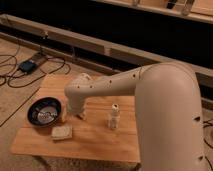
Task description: Knock the bottle over
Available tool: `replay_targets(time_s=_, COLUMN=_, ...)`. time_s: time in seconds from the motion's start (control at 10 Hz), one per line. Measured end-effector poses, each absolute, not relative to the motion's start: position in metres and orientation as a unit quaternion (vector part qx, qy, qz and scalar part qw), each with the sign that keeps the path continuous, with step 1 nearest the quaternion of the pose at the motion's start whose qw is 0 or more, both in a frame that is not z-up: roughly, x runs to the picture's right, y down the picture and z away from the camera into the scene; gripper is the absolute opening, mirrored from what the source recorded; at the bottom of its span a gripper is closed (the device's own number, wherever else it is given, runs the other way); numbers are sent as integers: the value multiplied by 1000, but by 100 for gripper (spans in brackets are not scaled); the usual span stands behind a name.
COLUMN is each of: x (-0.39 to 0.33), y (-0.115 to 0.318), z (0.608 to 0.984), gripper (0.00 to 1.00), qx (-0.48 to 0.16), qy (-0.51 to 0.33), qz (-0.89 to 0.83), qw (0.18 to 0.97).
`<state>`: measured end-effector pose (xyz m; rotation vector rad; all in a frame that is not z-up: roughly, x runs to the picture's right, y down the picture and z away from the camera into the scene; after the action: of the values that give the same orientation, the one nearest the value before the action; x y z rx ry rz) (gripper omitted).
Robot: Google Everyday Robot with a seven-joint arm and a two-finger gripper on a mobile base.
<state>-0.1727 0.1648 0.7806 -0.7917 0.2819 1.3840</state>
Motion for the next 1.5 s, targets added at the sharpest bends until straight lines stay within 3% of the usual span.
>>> replay_targets(time_s=0.6, x=-173, y=161, z=779, gripper=69, qx=-355, qy=125, qz=618, qw=691)
replay_targets(time_s=0.9, x=-169, y=124, z=770, gripper=69, qx=-341, qy=109, qz=609, qw=708)
replay_targets(time_s=1.5, x=-104, y=48, z=778, gripper=69, qx=-237, qy=124, qz=597, qw=757)
